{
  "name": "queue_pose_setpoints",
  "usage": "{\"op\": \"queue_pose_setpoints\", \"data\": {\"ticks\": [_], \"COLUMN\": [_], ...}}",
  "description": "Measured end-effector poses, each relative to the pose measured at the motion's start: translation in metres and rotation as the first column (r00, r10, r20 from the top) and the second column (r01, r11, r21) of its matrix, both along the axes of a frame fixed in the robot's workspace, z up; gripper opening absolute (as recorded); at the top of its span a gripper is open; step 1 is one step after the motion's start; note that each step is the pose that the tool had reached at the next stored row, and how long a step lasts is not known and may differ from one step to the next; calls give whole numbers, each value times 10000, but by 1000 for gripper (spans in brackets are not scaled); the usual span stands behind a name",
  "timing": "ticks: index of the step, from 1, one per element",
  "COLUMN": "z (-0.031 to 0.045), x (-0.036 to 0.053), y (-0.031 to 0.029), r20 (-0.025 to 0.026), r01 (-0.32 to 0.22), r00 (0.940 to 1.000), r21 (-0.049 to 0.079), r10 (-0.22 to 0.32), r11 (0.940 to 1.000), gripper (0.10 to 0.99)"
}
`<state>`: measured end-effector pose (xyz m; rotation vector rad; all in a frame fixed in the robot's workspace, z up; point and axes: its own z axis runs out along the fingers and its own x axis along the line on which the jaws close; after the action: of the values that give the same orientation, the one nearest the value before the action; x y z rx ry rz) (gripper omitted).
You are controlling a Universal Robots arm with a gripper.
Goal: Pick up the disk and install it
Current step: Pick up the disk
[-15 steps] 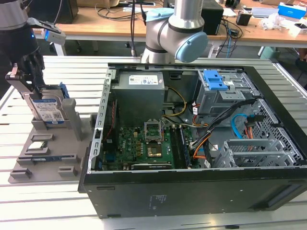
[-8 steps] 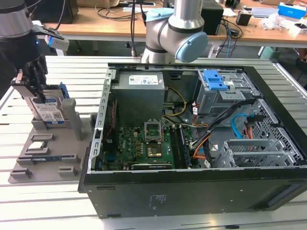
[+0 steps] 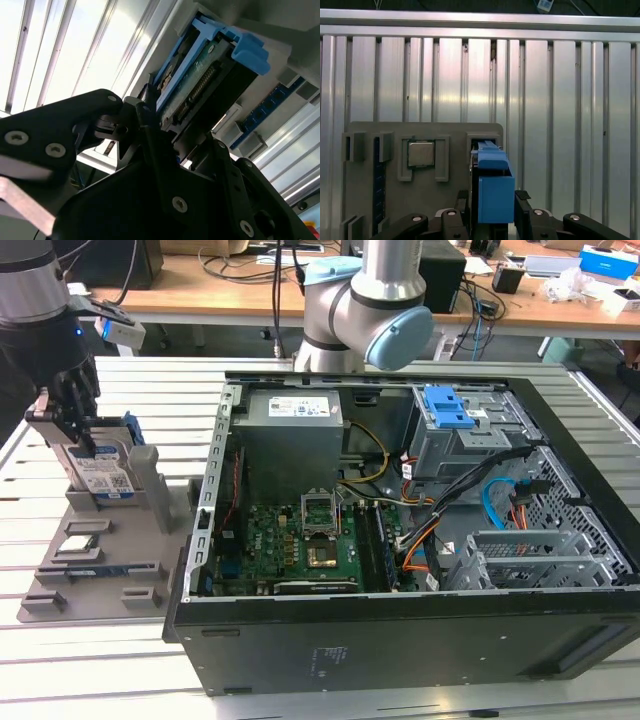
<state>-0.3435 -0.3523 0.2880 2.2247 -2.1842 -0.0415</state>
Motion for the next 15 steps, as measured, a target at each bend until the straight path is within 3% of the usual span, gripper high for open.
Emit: {"op": "queue_pose_setpoints", "data": {"ticks": [1,2,15], "z": [0,-1,-6], "x": [0,0,0], "y": [0,0,0], "r20": [0,1,0], "r01": [0,0,0], "r00": [10000,10000,10000], "r21": [-2,1,0], "r10": [0,0,0], "r11": [10000,10000,10000], "gripper": [463,365,365]}}
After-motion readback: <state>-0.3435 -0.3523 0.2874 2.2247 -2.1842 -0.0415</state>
